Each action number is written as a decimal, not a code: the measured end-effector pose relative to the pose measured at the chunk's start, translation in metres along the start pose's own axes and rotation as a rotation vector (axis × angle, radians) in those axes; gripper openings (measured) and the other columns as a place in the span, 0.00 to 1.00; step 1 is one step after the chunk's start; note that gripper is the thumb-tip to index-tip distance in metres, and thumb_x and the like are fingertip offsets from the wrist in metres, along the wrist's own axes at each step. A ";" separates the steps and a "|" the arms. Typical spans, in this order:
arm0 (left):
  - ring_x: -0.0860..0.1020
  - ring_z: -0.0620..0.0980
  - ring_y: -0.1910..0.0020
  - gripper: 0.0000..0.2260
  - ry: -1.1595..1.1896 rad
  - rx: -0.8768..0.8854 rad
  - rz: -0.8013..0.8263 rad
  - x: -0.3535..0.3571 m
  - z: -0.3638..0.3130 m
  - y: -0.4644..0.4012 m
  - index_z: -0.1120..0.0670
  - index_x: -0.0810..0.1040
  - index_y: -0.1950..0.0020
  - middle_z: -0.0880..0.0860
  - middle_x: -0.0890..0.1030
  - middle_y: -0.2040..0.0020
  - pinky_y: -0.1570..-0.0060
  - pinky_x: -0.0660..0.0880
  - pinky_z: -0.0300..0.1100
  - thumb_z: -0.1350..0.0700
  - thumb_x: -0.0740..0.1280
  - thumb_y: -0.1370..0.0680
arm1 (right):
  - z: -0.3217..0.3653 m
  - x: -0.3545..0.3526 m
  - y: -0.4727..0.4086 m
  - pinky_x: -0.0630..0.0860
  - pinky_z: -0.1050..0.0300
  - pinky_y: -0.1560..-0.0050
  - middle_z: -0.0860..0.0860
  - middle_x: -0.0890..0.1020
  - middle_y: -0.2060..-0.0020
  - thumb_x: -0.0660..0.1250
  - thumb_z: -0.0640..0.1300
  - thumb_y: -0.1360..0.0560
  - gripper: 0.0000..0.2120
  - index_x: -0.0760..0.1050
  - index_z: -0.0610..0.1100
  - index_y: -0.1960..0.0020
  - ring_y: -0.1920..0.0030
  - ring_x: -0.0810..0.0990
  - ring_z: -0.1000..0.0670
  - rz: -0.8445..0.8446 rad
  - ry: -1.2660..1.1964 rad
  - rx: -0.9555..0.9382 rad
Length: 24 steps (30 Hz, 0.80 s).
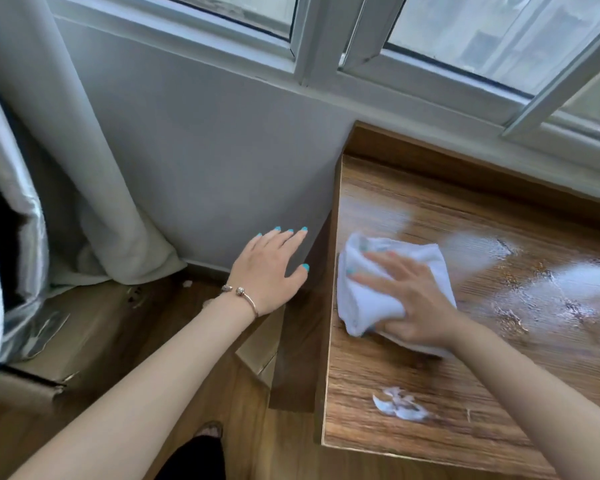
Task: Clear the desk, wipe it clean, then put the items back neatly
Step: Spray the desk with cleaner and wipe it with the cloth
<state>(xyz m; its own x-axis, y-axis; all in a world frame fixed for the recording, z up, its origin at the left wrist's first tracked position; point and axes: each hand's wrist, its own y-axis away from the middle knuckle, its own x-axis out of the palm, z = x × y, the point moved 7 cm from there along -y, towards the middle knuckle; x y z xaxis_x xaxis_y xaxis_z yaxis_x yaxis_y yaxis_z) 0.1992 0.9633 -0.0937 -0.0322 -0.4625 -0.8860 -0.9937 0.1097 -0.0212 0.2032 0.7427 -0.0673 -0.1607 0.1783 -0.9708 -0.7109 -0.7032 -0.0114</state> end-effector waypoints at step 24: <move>0.43 0.46 0.22 0.48 -0.105 -0.060 -0.139 0.053 -0.105 0.160 0.51 0.38 0.22 0.51 0.48 0.20 0.24 0.42 0.52 0.22 0.39 0.32 | 0.023 -0.017 0.089 0.51 0.46 0.29 0.62 0.64 0.35 0.58 0.65 0.30 0.32 0.65 0.59 0.27 0.28 0.57 0.54 0.022 -0.287 0.230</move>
<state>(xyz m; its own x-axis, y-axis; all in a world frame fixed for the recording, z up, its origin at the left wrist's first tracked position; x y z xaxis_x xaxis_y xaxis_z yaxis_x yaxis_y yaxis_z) 0.0268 0.8640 -0.0949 0.1137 -0.3751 -0.9200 -0.9926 -0.0032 -0.1214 0.1265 0.6929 -0.0467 -0.3402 0.3737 -0.8629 -0.8351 -0.5420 0.0945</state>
